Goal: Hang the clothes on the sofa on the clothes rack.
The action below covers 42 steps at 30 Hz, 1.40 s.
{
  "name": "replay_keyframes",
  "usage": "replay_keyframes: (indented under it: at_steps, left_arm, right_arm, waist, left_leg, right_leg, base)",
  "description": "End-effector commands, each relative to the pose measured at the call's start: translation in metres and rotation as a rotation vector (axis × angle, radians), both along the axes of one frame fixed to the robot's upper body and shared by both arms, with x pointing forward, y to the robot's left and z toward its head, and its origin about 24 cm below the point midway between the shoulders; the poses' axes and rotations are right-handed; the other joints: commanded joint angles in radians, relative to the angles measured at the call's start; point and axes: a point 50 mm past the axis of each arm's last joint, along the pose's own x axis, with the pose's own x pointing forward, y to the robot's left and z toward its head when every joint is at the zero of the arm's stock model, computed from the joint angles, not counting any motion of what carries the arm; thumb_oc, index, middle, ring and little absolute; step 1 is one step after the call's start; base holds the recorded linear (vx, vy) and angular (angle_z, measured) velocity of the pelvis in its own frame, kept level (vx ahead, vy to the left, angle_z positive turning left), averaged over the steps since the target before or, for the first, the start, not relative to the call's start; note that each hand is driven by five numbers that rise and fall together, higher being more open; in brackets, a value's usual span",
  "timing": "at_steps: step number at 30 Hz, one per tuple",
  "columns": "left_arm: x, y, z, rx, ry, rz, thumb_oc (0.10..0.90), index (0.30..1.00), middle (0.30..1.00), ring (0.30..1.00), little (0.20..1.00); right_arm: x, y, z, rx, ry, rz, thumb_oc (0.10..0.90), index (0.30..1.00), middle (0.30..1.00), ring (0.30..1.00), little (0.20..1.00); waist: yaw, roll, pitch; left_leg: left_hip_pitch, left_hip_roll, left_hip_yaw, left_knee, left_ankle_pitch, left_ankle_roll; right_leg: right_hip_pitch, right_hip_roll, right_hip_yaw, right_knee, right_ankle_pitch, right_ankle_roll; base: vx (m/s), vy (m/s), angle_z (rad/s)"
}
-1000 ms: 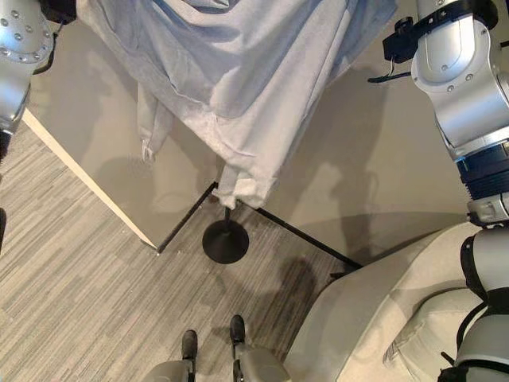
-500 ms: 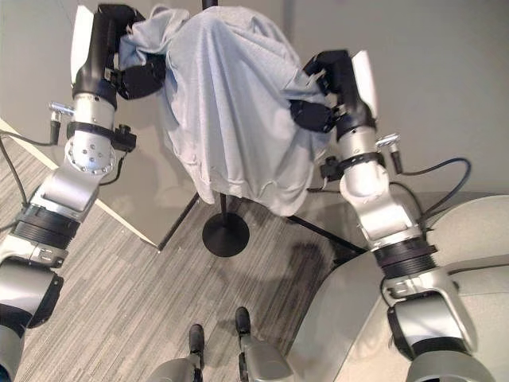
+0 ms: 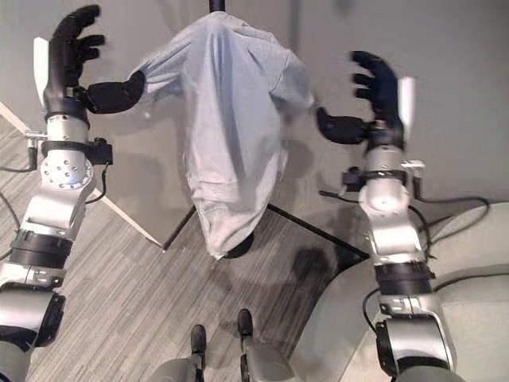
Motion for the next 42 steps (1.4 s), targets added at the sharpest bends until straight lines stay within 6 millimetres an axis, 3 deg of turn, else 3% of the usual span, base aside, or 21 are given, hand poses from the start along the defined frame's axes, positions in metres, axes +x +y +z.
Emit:
replay_keyframes:
  at_steps: [1,5,9,10,11,12,13,15,16,23,25,26,29,30,32,33,35,37,42]
  left_arm:
    - [-0.016,0.034,0.015,0.034,-0.086,0.120,0.800,0.900,0.900,0.900,0.900]
    - [-0.040,0.062,-0.015,0.000,-0.035,0.212,0.800,0.900,0.900,0.900,0.900]
    - [-0.075,0.092,-0.070,-0.073,0.117,0.315,0.800,0.900,0.900,0.900,0.900]
    - [-0.076,0.093,-0.070,-0.073,0.120,0.316,0.800,0.900,0.900,0.900,0.900]
    - [-0.090,0.100,-0.102,-0.153,0.211,0.331,0.800,0.900,0.900,0.900,0.900]
    - [-0.099,0.101,-0.118,-0.209,0.250,0.328,0.800,0.900,0.900,0.900,0.900]
    - [-0.099,0.101,-0.119,-0.210,0.252,0.329,0.800,0.900,0.900,0.900,0.900]
    - [-0.125,0.094,-0.176,-0.398,0.421,0.275,0.800,0.900,0.900,0.900,0.900]
    - [-0.129,0.092,-0.188,-0.421,0.469,0.260,0.800,0.900,0.900,0.900,0.900]
    - [-0.114,0.087,-0.180,-0.384,0.453,0.228,0.800,0.900,0.900,0.900,0.900]
    - [-0.114,0.080,-0.189,-0.378,0.500,0.204,0.800,0.900,0.900,0.900,0.900]
    - [-0.117,0.075,-0.207,-0.409,0.573,0.193,0.800,0.900,0.900,0.900,0.900]
    - [-0.117,0.075,-0.207,-0.409,0.573,0.193,0.800,0.900,0.900,0.900,0.900]
    - [-0.129,0.052,-0.260,-0.534,0.768,0.142,0.800,0.900,0.900,0.900,0.900]
    - [-0.135,0.046,-0.276,-0.536,0.842,0.141,0.800,0.900,0.900,0.900,0.900]
    - [-0.142,0.039,-0.294,-0.561,0.923,0.137,0.800,0.900,0.900,0.900,0.900]
    - [-0.156,0.034,-0.319,-0.518,1.069,0.155,0.800,0.900,0.900,0.900,0.900]
    - [-0.172,0.025,-0.343,-0.592,1.170,0.172,0.800,0.900,0.900,0.900,0.900]
    - [-0.187,0.022,-0.362,-0.510,1.316,0.167,0.800,0.900,0.900,0.900,0.900]
  right_arm:
    - [-0.022,-0.008,0.029,-0.125,-0.144,-0.025,0.800,0.900,0.900,0.900,0.900]
    - [-0.046,-0.014,0.012,-0.090,-0.152,-0.048,0.800,0.900,0.900,0.900,0.900]
    - [-0.071,-0.014,-0.035,0.019,-0.046,-0.015,0.800,0.900,0.900,0.900,0.900]
    - [-0.071,-0.014,-0.036,0.019,-0.043,-0.015,0.800,0.900,0.900,0.900,0.900]
    - [-0.077,-0.013,-0.068,0.128,0.045,0.016,0.800,0.900,0.900,0.900,0.900]
    - [-0.082,-0.014,-0.083,0.166,0.094,0.018,0.800,0.900,0.900,0.900,0.900]
    - [-0.082,-0.014,-0.084,0.165,0.096,0.019,0.800,0.900,0.900,0.900,0.900]
    - [-0.097,-0.025,-0.138,0.248,0.319,0.000,0.800,0.900,0.900,0.900,0.900]
    - [-0.102,-0.023,-0.156,0.303,0.373,0.006,0.800,0.900,0.900,0.900,0.900]
    - [-0.107,-0.015,-0.188,0.346,0.512,0.038,0.800,0.900,0.900,0.900,0.900]
    - [-0.115,-0.012,-0.206,0.331,0.609,0.049,0.800,0.900,0.900,0.900,0.900]
    - [-0.124,-0.011,-0.225,0.339,0.700,0.052,0.800,0.900,0.900,0.900,0.900]
    - [-0.124,-0.011,-0.225,0.339,0.700,0.052,0.800,0.900,0.900,0.900,0.900]
    - [-0.150,-0.007,-0.273,0.386,0.929,0.020,0.800,0.900,0.900,0.900,0.900]
    - [-0.159,-0.005,-0.289,0.404,1.008,0.004,0.800,0.900,0.900,0.900,0.900]
    - [-0.167,-0.003,-0.300,0.403,1.074,-0.001,0.800,0.900,0.900,0.900,0.900]
    - [-0.175,0.004,-0.315,0.406,1.169,-0.002,0.800,0.900,0.900,0.900,0.900]
    - [-0.177,0.008,-0.322,0.391,1.218,0.000,0.800,0.900,0.900,0.900,0.900]
    - [-0.169,0.022,-0.327,0.387,1.237,0.047,0.800,0.900,0.900,0.900,0.900]
  waist:
    - [0.032,-0.003,-0.174]
    - [0.035,0.001,-0.188]
    - [0.036,0.009,-0.198]
    - [0.035,0.009,-0.200]
    - [0.034,0.015,-0.205]
    - [0.032,0.018,-0.208]
    - [0.032,0.022,-0.208]
    - [0.026,0.036,-0.226]
    - [0.024,0.043,-0.231]
    - [0.023,0.037,-0.227]
    - [0.025,0.035,-0.227]
    - [0.025,0.033,-0.229]
    - [0.025,0.033,-0.229]
    - [0.024,0.034,-0.233]
    - [0.026,0.034,-0.232]
    - [0.027,0.034,-0.232]
    - [0.032,0.034,-0.228]
    - [0.035,0.037,-0.226]
    - [0.046,0.036,-0.222]
  left_leg:
    - [0.073,0.049,0.015,0.005,-0.116,0.017]
    - [0.074,0.049,0.016,0.005,-0.116,0.016]
    - [0.074,0.049,0.019,0.005,-0.111,0.016]
    - [0.073,0.049,0.019,0.005,-0.111,0.016]
    - [0.069,0.048,0.019,0.005,-0.106,0.017]
    - [0.068,0.049,0.019,0.005,-0.105,0.017]
    - [0.074,0.053,0.019,0.005,-0.112,0.016]
    - [0.062,0.051,0.024,0.005,-0.105,0.019]
    - [0.058,0.051,0.023,0.005,-0.102,0.019]
    - [0.053,0.052,0.021,0.005,-0.100,0.015]
    - [0.053,0.055,0.023,0.005,-0.100,0.014]
    - [0.053,0.056,0.025,0.005,-0.099,0.013]
    - [0.053,0.056,0.025,0.005,-0.099,0.013]
    - [0.051,0.055,0.028,0.005,-0.094,0.013]
    - [0.050,0.055,0.028,0.005,-0.092,0.014]
    - [0.048,0.057,0.028,0.005,-0.092,0.013]
    - [0.046,0.056,0.028,0.005,-0.091,0.013]
    - [0.042,0.055,0.026,0.005,-0.089,0.013]
    - [0.036,0.055,0.026,0.005,-0.087,0.012]
  right_leg:
    - [-0.037,-0.125,0.030,0.002,-0.083,0.052]
    - [-0.040,-0.129,0.028,0.002,-0.077,0.048]
    - [-0.043,-0.136,0.022,0.002,-0.067,0.046]
    - [-0.044,-0.136,0.021,0.002,-0.067,0.046]
    - [-0.047,-0.140,0.020,0.002,-0.064,0.045]
    - [-0.048,-0.142,0.017,0.002,-0.062,0.045]
    - [-0.042,-0.139,0.016,0.002,-0.069,0.045]
    - [-0.053,-0.147,0.012,0.002,-0.064,0.046]
    - [-0.057,-0.150,0.011,0.002,-0.062,0.048]
    - [-0.057,-0.150,0.017,0.002,-0.057,0.048]
    - [-0.061,-0.152,0.012,0.002,-0.059,0.046]
    - [-0.062,-0.153,0.010,0.002,-0.059,0.045]
    - [-0.062,-0.153,0.010,0.002,-0.059,0.045]
    - [-0.063,-0.158,0.010,0.002,-0.056,0.047]
    - [-0.063,-0.159,0.010,0.002,-0.056,0.048]
    - [-0.062,-0.161,0.007,0.002,-0.057,0.050]
    - [-0.062,-0.163,0.007,0.002,-0.058,0.051]
    - [-0.062,-0.164,0.007,0.002,-0.058,0.052]
    - [-0.063,-0.168,0.008,0.002,-0.060,0.053]
  base:
    - [-0.01,-0.003,-0.03]
    - [-0.01,0.003,-0.02]
    - [-0.04,0.021,-0.04]
    - [-0.05,0.032,0.05]
    - [-0.06,0.037,0.09]
    - [-0.03,0.039,0.16]
    - [-0.03,0.047,0.15]
    - [-0.07,0.072,0.20]
    - [-0.05,0.053,0.16]
    - [-0.02,0.015,0.06]
    - [-0.02,-0.004,-0.02]
    - [0.00,0.000,0.00]
    - [-0.01,0.011,-0.05]
    - [-0.02,0.038,-0.10]
    - [-0.01,0.022,-0.02]
    - [0.00,0.000,0.00]
    - [0.00,0.000,0.00]
    - [0.00,0.000,0.00]
    - [0.00,0.000,0.00]
